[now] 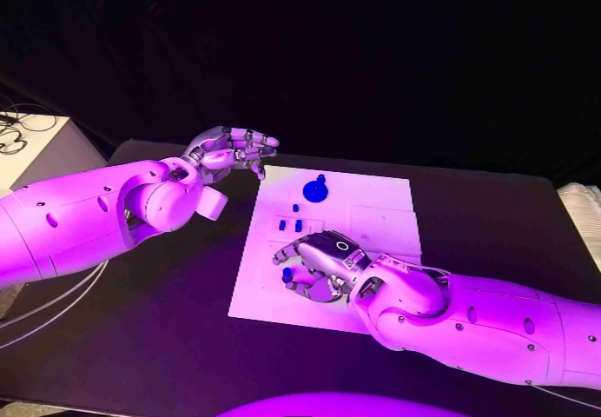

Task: Assemble the parts on the task board

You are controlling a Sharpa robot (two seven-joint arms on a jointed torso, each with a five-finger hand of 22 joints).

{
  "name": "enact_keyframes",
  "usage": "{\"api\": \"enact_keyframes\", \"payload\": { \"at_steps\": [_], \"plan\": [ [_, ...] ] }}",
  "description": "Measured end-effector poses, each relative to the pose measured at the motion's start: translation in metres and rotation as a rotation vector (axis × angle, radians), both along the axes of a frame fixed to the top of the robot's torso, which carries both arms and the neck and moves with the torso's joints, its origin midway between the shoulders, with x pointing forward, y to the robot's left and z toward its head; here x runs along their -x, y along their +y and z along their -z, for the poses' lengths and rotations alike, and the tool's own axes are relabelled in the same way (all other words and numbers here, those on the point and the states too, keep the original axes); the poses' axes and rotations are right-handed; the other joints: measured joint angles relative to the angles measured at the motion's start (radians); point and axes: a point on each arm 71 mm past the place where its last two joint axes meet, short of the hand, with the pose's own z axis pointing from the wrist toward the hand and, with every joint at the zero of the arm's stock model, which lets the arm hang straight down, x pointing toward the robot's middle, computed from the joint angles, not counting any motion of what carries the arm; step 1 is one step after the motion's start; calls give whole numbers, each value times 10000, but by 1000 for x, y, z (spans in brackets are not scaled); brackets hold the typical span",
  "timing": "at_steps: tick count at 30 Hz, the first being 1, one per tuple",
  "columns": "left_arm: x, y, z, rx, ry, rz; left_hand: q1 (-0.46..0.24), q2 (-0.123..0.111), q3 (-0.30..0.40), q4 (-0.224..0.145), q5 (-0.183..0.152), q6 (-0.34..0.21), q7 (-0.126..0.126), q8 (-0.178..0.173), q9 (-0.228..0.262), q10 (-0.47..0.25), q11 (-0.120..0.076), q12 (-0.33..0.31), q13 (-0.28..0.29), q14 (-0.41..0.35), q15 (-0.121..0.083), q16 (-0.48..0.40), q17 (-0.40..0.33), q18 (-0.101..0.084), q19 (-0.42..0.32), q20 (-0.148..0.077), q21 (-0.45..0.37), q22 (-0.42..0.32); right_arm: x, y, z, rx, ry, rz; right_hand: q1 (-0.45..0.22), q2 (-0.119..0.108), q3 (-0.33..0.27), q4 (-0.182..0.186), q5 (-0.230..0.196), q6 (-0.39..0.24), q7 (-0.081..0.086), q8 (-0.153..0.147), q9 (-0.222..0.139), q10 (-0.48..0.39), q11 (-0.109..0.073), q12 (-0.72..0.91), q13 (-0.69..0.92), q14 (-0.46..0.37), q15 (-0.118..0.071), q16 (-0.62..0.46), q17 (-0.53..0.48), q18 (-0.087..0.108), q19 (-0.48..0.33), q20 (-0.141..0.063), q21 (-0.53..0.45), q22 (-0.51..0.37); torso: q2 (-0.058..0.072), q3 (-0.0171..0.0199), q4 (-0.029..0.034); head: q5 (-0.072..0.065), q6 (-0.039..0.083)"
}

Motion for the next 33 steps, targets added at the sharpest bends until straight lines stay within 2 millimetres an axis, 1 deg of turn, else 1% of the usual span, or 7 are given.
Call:
{"api": "enact_keyframes", "payload": {
  "at_steps": [7,16,19,23,26,28,33],
  "plan": [
    [0,0,0,-10,23,2,0,0,0,0,0,0,0,0,0,0,0,0,0,0,0,0,0,-1,0,0,0,0,1,-14,-5,-629,-27,207,1256,62,-1747,1303,114,-489,-242,-450,-171,-1018,128,1195,118,-605,150,203,-876,152,-450,132,-1033,-649,-5,-2,9,-55,82],
    [0,1,1,-22,53,-6,0,0,0,0,0,0,0,0,0,0,0,0,0,0,0,0,0,-1,0,0,0,0,-17,-82,-36,-1759,995,1857,849,298,-1158,2270,177,-239,164,-492,-262,1128,44,2300,157,1726,-236,1872,2101,-242,1778,-222,2372,2002,-42,-7,-27,-241,216],
    [1,3,1,-32,70,-26,0,0,-30,30,0,-37,-38,0,0,-36,36,0,-12,0,0,0,0,0,37,37,0,-23,-27,-118,-47,-2075,1715,2890,697,195,-929,2359,111,59,-35,-173,-167,2296,-181,2861,580,2134,-439,2141,2846,-319,2058,-406,2807,2337,-69,-6,-66,-384,249],
    [3,7,4,-87,134,-83,0,0,-29,29,0,-58,-17,17,0,-35,36,0,-21,0,0,0,0,0,38,37,-40,-30,-33,-162,-53,-2302,2648,4062,316,82,-883,2404,230,191,-220,420,35,2432,-725,5086,2536,2223,-643,2093,3101,-336,2141,-633,2936,2519,-136,-6,-121,-582,275],
    [4,9,5,-106,168,-102,0,0,-29,29,0,-73,-2,38,0,-35,36,0,-23,0,0,0,0,0,37,37,-39,-34,-31,-186,-52,-2320,3332,4592,-40,45,-876,2414,294,351,-399,881,139,3084,-585,8564,6974,2325,-746,3100,5319,-651,2512,-706,4252,3637,-195,-1,-160,-730,293],
    [4,9,7,-101,199,-87,0,0,-68,68,0,-73,-2,38,0,-108,36,0,-34,-36,35,0,0,0,37,37,-39,-44,-28,-199,-51,-2255,3686,4827,-409,30,-1027,2527,519,437,-484,1099,173,4885,-837,10922,10638,2326,-745,3473,6133,-651,2541,-736,4720,4003,-236,2,-179,-826,265],
    [7,7,12,-37,314,12,-93,-32,-111,169,0,-123,48,38,-22,-131,59,0,-53,-36,35,0,0,0,37,37,-109,-84,-18,-221,-45,-1856,4292,5128,-556,71,-1347,2550,568,541,-519,1255,167,6101,-941,12424,12316,2325,-745,3930,6360,-789,2539,-738,5317,4079,-332,14,-202,-1068,206]
  ]
}}
